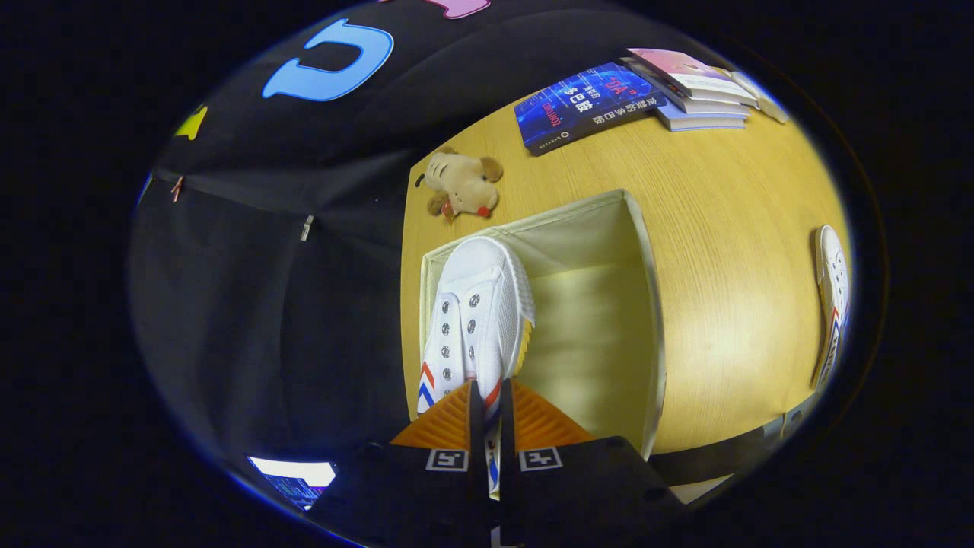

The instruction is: Open the storage box then place both shoes into the box .Put the left shoe in first, then the right shoe, with the right side of both shoes facing outward in a uniform manner.

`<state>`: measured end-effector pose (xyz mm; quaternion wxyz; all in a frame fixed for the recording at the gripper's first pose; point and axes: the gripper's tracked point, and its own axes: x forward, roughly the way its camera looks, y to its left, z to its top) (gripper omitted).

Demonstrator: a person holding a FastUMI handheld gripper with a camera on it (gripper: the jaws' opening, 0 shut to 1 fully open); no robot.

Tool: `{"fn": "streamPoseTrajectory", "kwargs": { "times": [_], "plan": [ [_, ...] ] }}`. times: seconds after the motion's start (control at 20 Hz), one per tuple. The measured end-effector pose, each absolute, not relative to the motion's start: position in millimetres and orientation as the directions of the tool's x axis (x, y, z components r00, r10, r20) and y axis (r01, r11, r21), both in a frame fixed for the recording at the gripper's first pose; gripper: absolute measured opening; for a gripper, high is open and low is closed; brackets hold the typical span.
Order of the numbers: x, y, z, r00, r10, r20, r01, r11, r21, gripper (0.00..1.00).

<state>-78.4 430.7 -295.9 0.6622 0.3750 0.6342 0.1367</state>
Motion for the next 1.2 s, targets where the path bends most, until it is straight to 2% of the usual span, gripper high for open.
{"fn": "streamPoseTrajectory", "kwargs": {
  "times": [0.55, 0.7, 0.75, 0.8, 0.95, 1.2],
  "plan": [
    [-81, 442, -304, 0.149, 0.674, -0.723, 0.294, 0.668, 0.683, 0.09],
    [-80, 449, -300, 0.157, 0.697, -0.700, 0.295, 0.643, 0.707, 0.12],
    [-78, 457, -293, 0.166, 0.722, -0.672, 0.301, 0.611, 0.732, 0.25],
    [-72, 459, -285, 0.181, 0.738, -0.650, 0.300, 0.588, 0.751, 0.32],
    [-76, 459, -283, 0.174, 0.742, -0.648, 0.247, 0.604, 0.758, 0.97],
    [-75, 440, -268, 0.195, 0.755, -0.627, 0.243, 0.582, 0.776, 0.98]
  ]
}}
